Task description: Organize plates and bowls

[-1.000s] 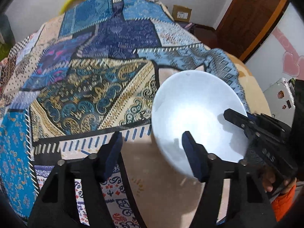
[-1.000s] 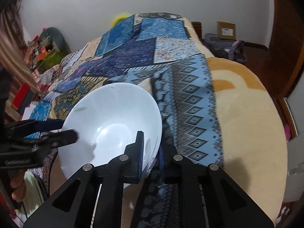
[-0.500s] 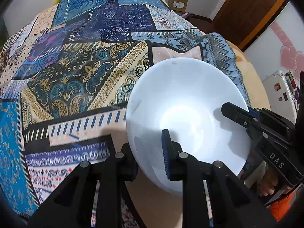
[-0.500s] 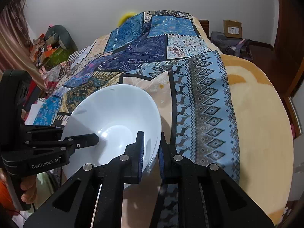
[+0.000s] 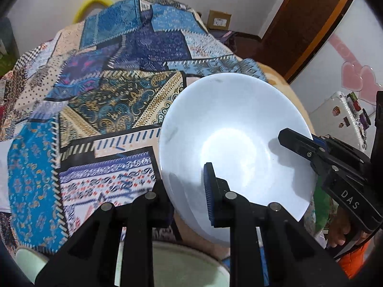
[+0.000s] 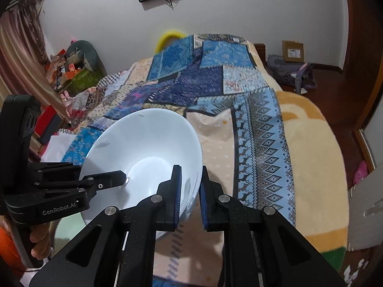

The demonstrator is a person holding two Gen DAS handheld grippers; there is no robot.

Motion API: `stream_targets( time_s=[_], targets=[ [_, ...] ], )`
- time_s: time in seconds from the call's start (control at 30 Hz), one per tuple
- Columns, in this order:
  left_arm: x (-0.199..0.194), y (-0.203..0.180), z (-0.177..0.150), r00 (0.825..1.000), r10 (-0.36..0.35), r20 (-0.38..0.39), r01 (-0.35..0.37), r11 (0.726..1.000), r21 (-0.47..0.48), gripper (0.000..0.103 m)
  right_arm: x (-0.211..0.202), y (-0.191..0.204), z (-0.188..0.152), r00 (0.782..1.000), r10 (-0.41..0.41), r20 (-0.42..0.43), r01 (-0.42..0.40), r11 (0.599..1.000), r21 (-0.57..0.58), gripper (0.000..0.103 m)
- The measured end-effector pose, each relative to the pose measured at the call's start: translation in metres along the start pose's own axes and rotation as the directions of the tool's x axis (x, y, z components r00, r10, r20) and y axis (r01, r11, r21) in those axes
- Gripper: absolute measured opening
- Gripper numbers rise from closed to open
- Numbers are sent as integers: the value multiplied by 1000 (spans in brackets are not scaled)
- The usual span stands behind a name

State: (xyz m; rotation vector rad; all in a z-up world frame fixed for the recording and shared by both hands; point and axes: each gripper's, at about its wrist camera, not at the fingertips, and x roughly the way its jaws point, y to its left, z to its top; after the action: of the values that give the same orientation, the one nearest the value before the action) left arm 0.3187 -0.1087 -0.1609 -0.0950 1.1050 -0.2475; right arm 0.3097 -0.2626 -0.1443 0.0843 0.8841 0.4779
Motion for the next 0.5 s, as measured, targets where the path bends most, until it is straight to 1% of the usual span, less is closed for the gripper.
stream_targets(
  time_s=[0.23,0.5],
  targets=[
    [-51,5,-17,998,16,58,-16,1000,-2,21,-31,33,-2,999,7,44,-6,999,-33,12],
    [-105,23,-45,993,39,109,-36,999,-30,21,-51,74,-11,997,34,71,-29,997,-70,13]
  ],
)
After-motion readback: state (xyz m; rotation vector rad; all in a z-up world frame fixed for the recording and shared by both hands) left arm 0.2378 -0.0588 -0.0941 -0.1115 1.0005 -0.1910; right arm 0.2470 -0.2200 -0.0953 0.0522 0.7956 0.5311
